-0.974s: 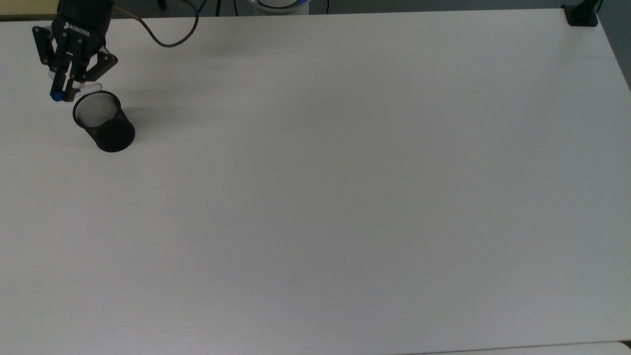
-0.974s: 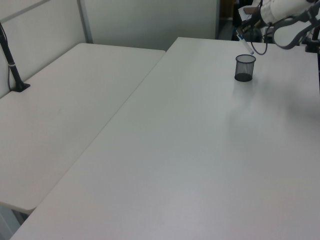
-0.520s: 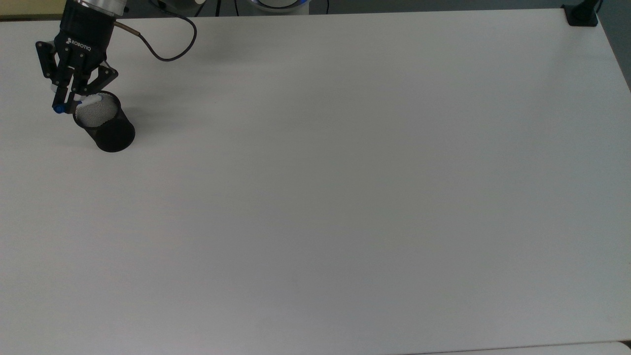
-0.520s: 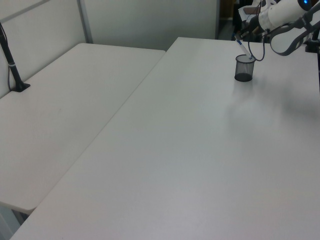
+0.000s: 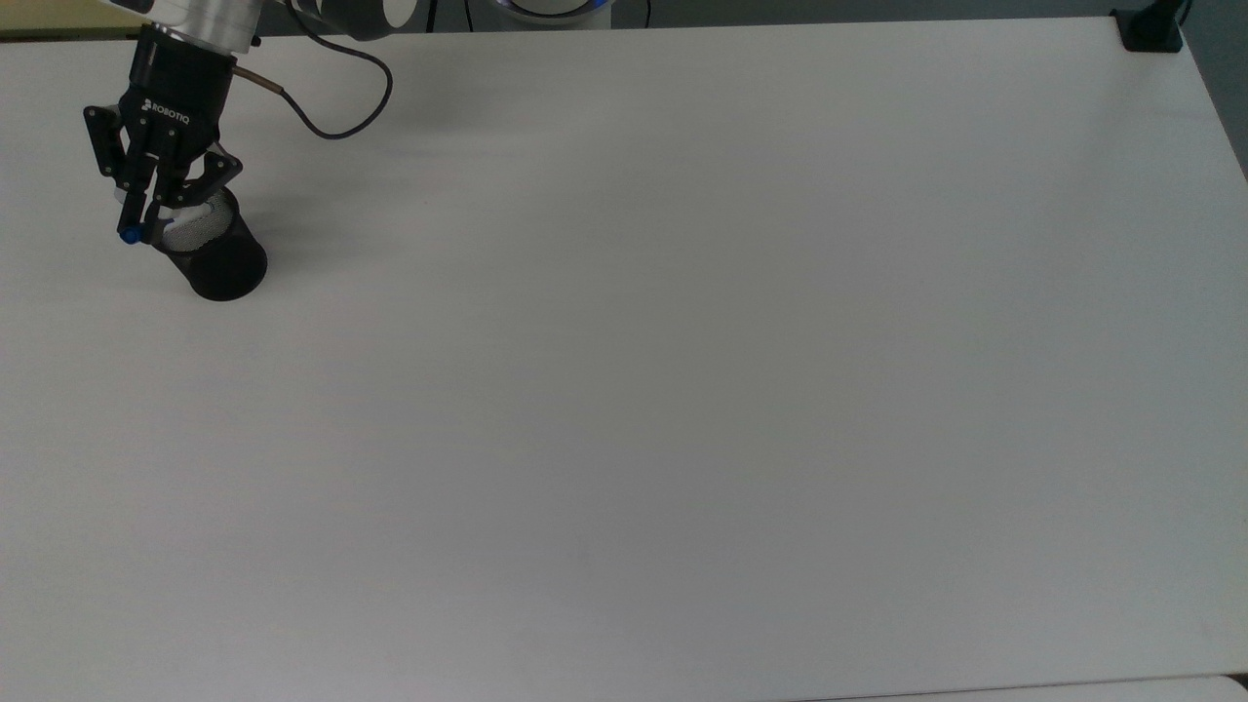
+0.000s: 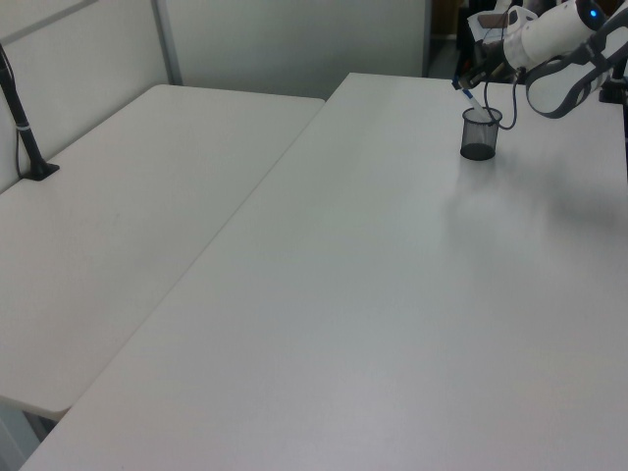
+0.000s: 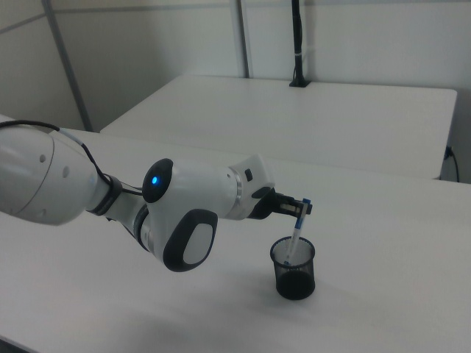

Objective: Insert the marker
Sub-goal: 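Lower the marker into the cup and open the gripper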

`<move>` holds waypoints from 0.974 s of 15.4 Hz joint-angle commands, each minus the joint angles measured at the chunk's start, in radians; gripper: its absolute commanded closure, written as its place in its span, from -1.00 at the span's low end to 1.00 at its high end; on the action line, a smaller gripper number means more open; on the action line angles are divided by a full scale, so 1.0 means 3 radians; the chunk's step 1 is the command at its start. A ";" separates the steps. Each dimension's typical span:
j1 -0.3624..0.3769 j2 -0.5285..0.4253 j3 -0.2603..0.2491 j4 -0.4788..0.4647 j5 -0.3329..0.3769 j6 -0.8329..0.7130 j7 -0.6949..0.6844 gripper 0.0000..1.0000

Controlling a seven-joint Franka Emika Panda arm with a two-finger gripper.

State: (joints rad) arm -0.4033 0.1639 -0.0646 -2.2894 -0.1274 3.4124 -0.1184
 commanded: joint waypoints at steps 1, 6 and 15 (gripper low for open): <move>-0.0001 0.0032 -0.0030 0.0033 -0.0005 0.0084 -0.0004 0.32; -0.0001 -0.0025 -0.0030 0.0043 -0.0005 0.0069 0.0256 -0.25; 0.0213 -0.0561 0.0016 0.0227 -0.0005 -0.1145 0.0461 -1.00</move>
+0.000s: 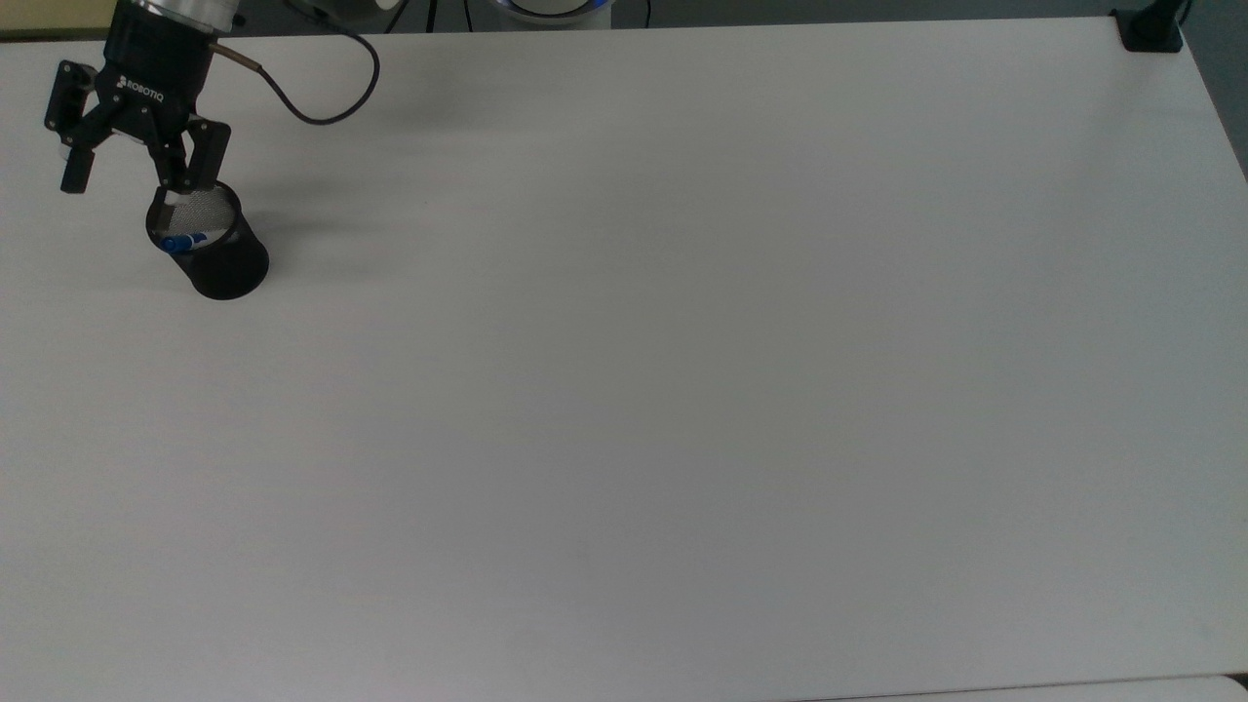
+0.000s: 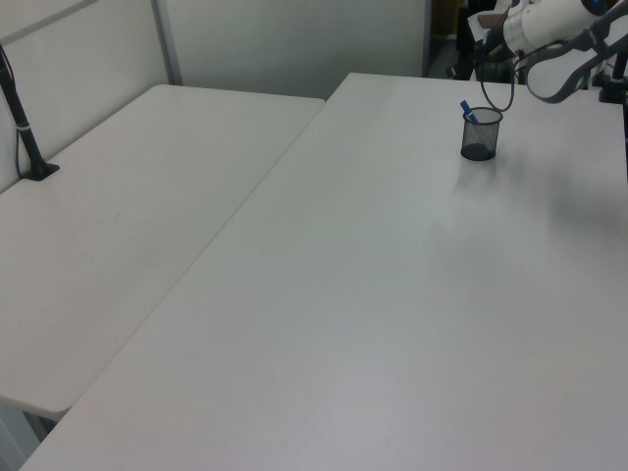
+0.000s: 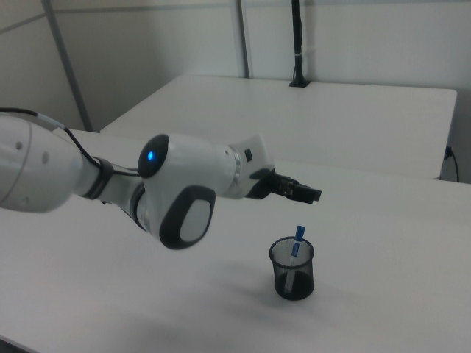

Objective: Insert the marker

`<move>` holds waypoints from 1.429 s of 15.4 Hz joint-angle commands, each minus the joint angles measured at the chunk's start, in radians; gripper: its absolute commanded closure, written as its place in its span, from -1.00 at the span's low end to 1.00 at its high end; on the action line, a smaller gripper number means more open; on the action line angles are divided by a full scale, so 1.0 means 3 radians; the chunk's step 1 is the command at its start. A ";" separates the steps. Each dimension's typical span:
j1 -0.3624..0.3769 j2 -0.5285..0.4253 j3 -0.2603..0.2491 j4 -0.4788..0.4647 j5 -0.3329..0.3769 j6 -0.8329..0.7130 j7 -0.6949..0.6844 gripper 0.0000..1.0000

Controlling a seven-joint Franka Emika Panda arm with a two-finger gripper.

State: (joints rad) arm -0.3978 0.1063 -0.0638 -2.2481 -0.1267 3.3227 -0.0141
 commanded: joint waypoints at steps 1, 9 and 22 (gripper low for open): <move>0.0277 -0.0430 0.0013 0.0206 -0.0007 -0.1213 0.0169 -1.00; 0.0707 -0.0508 0.0202 0.1510 0.0018 -0.3985 0.1003 -1.00; 0.1188 -0.0411 0.0202 0.1757 0.0105 -0.4914 0.0360 -1.00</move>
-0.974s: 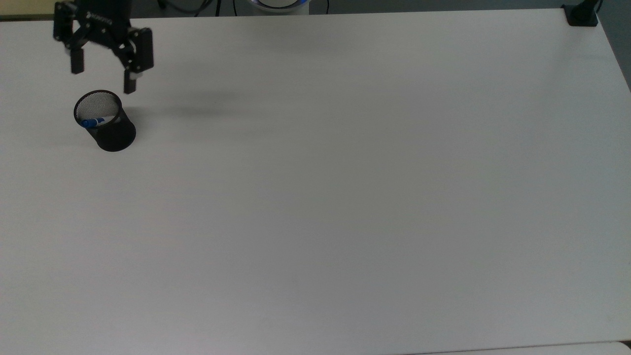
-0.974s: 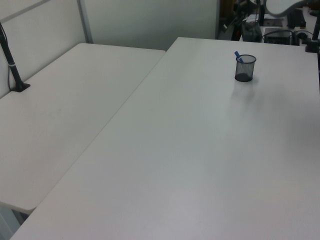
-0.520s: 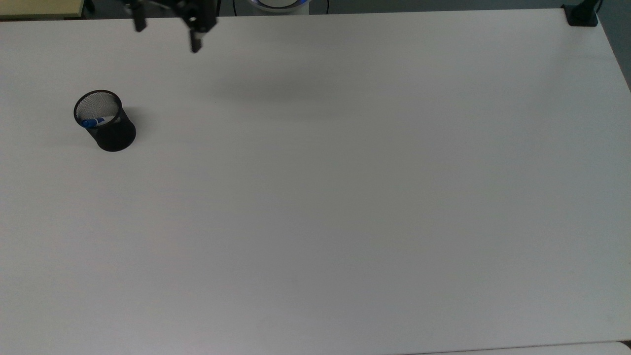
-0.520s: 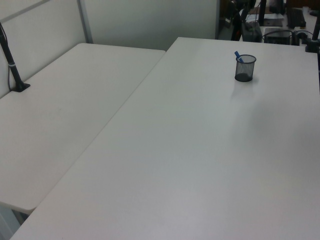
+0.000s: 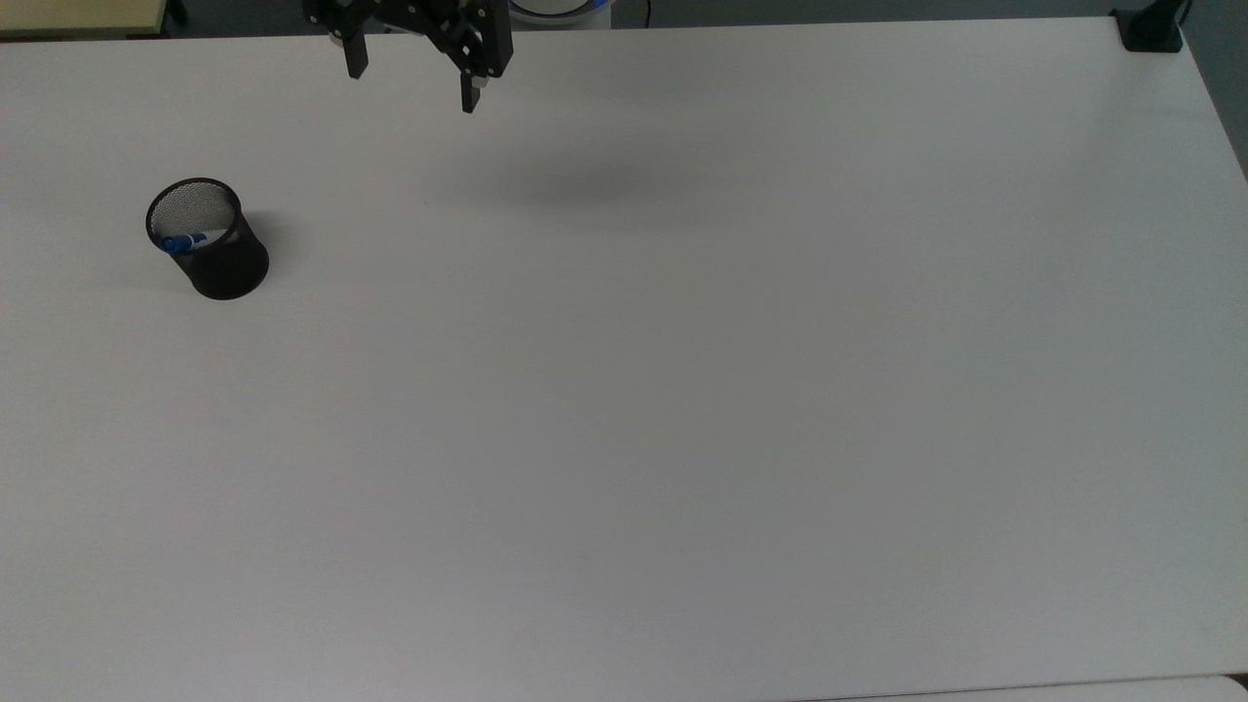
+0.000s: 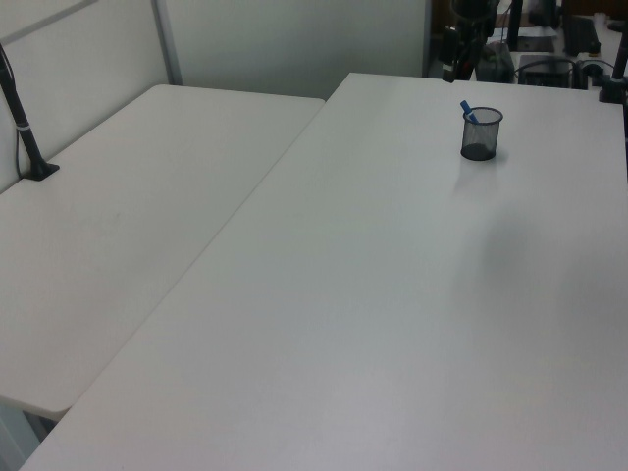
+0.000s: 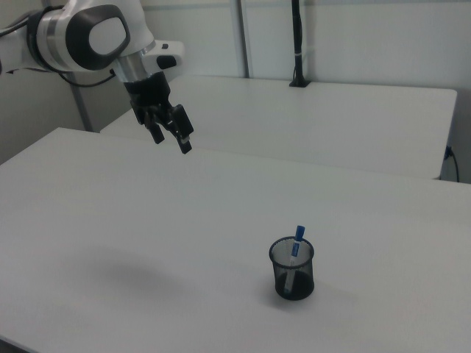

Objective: Insert the marker

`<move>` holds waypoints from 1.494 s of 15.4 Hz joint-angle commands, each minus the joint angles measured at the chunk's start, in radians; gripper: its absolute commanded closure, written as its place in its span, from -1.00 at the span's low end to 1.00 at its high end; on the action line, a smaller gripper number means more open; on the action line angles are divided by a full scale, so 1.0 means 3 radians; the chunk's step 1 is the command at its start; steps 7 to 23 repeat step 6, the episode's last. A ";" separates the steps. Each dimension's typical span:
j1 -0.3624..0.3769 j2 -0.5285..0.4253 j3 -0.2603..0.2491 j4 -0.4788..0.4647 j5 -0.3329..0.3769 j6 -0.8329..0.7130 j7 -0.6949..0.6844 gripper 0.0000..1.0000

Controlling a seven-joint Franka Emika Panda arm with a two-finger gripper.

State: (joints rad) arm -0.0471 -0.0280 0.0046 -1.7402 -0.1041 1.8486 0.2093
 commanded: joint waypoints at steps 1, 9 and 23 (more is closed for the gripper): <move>0.0019 0.0027 -0.0026 0.0058 0.0030 -0.0005 -0.0401 -1.00; 0.0019 0.0017 -0.0026 0.0069 0.0030 -0.0010 -0.0406 -1.00; 0.0019 0.0017 -0.0026 0.0069 0.0030 -0.0010 -0.0406 -1.00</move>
